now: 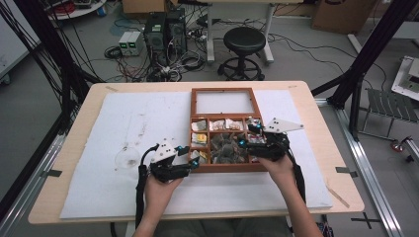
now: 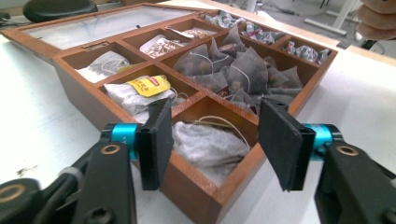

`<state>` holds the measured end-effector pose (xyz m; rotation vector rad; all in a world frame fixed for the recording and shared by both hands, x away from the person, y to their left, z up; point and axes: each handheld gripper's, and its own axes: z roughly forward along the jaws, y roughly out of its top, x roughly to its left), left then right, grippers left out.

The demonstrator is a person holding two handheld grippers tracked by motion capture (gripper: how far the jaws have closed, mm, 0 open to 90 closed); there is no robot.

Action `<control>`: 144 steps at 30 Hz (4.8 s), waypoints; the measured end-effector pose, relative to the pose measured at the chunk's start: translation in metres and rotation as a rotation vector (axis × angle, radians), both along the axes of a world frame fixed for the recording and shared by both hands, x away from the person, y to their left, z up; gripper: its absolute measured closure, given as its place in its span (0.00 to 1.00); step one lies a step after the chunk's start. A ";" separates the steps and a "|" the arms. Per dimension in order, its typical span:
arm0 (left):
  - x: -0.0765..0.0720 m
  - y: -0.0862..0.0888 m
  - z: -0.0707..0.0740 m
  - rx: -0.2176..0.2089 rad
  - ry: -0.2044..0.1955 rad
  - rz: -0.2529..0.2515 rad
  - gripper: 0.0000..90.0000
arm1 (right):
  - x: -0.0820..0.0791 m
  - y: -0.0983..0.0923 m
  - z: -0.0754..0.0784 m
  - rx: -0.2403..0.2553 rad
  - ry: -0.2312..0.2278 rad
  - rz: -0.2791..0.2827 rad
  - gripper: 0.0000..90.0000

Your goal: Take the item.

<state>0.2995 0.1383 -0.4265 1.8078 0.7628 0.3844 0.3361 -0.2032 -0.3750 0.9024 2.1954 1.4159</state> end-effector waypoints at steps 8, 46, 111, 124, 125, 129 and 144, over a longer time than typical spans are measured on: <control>0.010 -0.006 -0.002 0.023 0.053 0.022 0.60 | -0.011 -0.027 0.007 0.039 -0.026 -0.042 0.40; 0.006 0.006 0.021 -0.161 -0.013 -0.003 0.99 | -0.024 -0.064 0.014 0.097 -0.082 -0.092 0.40; -0.066 0.164 0.049 -0.079 -0.126 0.416 0.99 | -0.023 -0.066 0.005 0.089 -0.050 -0.110 0.40; -0.061 0.161 0.043 -0.093 -0.115 0.438 0.75 | -0.023 -0.067 0.005 0.090 -0.056 -0.113 0.40; -0.061 0.162 0.044 -0.099 -0.112 0.439 0.68 | -0.023 -0.067 0.005 0.092 -0.054 -0.114 0.40; -0.063 0.161 0.049 -0.097 -0.123 0.440 0.58 | -0.023 -0.068 0.005 0.093 -0.055 -0.116 0.40; -0.059 0.131 0.069 -0.092 -0.182 0.363 0.40 | -0.023 -0.071 0.006 0.095 -0.056 -0.121 0.39</control>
